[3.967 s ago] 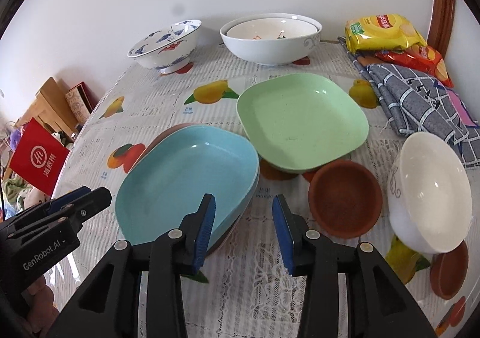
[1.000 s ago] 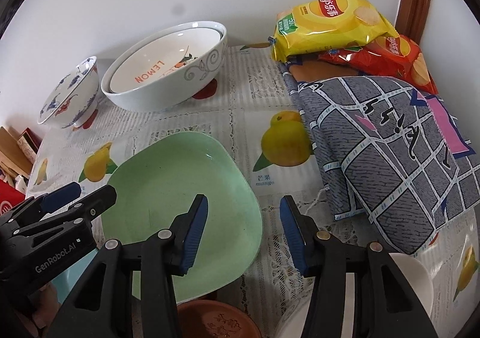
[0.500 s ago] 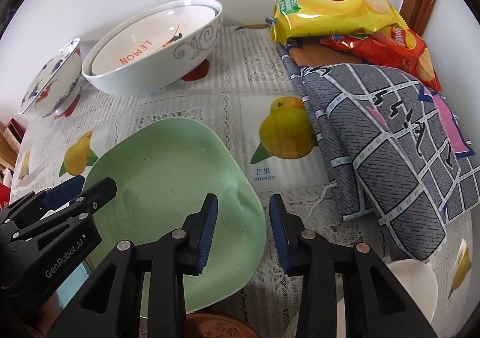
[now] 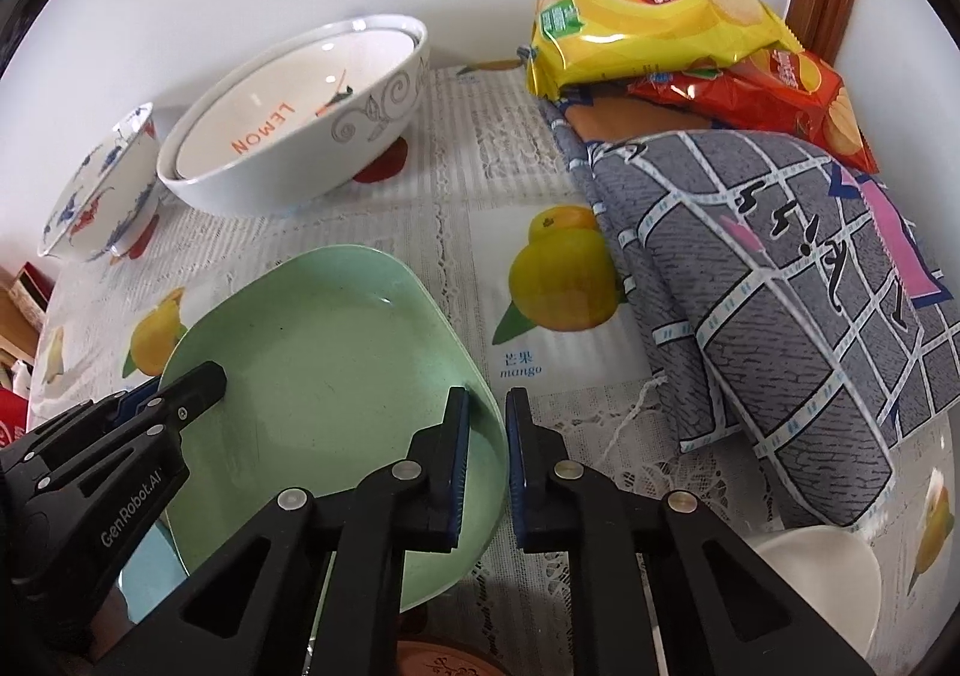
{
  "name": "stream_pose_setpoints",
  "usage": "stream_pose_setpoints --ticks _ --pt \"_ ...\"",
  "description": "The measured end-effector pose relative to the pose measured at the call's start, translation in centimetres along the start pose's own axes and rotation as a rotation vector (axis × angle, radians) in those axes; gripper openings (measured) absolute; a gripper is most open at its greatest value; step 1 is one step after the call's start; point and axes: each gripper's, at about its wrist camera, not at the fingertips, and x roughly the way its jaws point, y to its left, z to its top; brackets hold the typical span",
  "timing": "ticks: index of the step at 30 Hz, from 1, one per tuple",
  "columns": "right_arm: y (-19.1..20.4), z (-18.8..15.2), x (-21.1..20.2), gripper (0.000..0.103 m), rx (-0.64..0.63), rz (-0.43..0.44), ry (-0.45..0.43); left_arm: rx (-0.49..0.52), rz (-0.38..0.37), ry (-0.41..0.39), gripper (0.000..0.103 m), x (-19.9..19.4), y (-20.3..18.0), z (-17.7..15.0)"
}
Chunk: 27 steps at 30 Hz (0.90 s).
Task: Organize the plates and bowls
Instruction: 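Lift the green plate with the right gripper toward the blue plate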
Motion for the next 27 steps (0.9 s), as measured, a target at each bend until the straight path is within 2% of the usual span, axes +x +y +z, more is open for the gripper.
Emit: stream_pose_setpoints --ticks 11,27 --pt "-0.2 -0.7 -6.4 0.012 0.013 0.022 -0.134 0.021 -0.029 -0.091 0.013 -6.8 -0.9 -0.7" --pt "-2.5 -5.3 -17.4 0.011 0.071 0.047 -0.26 0.051 -0.056 -0.189 0.013 -16.4 -3.5 -4.6"
